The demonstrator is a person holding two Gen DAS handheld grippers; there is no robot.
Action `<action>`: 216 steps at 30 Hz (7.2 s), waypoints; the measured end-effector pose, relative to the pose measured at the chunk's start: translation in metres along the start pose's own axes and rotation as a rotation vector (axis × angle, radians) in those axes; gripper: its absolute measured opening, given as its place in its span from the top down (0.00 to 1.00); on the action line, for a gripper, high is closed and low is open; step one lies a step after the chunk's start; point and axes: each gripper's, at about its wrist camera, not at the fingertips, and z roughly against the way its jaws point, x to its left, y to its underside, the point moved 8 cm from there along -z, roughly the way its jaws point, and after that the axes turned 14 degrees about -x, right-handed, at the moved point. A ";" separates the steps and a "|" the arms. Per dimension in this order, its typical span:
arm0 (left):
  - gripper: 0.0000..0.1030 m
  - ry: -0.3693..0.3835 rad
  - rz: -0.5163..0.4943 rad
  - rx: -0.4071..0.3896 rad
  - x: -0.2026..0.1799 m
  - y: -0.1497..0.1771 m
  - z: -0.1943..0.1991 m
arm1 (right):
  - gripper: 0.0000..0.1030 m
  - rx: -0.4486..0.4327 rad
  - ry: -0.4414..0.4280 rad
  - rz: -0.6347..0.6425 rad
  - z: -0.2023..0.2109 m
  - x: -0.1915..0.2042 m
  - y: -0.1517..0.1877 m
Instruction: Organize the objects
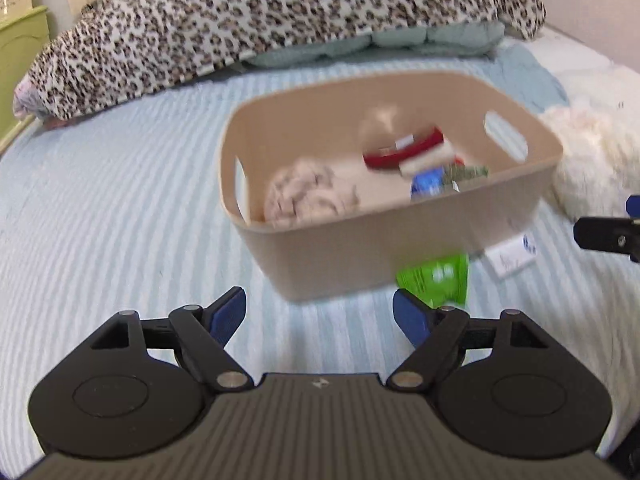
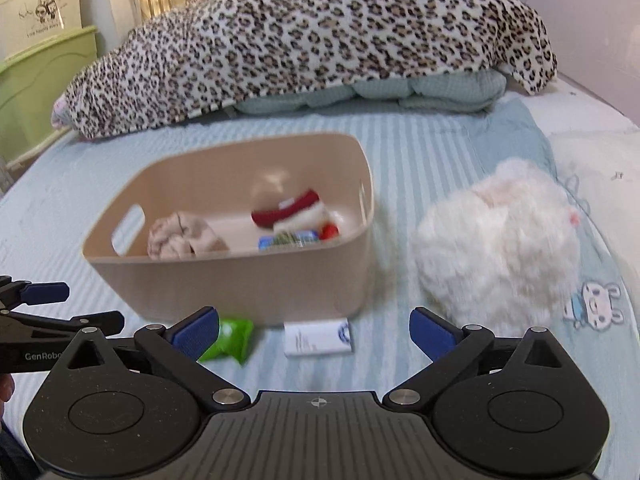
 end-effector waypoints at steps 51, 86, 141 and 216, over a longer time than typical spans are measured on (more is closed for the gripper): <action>0.12 0.101 0.197 0.105 -0.059 0.032 -0.064 | 0.00 0.194 0.095 -0.061 -0.072 -0.044 0.074; 0.11 -0.077 0.310 0.115 0.035 0.040 -0.079 | 0.00 0.185 0.046 -0.076 -0.111 -0.007 0.064; 0.79 -0.051 0.094 -0.114 -0.001 -0.102 -0.066 | 0.45 -0.170 -0.012 0.055 -0.057 0.027 -0.088; 0.09 -0.039 0.100 -0.165 -0.007 -0.003 0.155 | 0.00 -0.116 -0.073 -0.030 0.152 0.057 0.015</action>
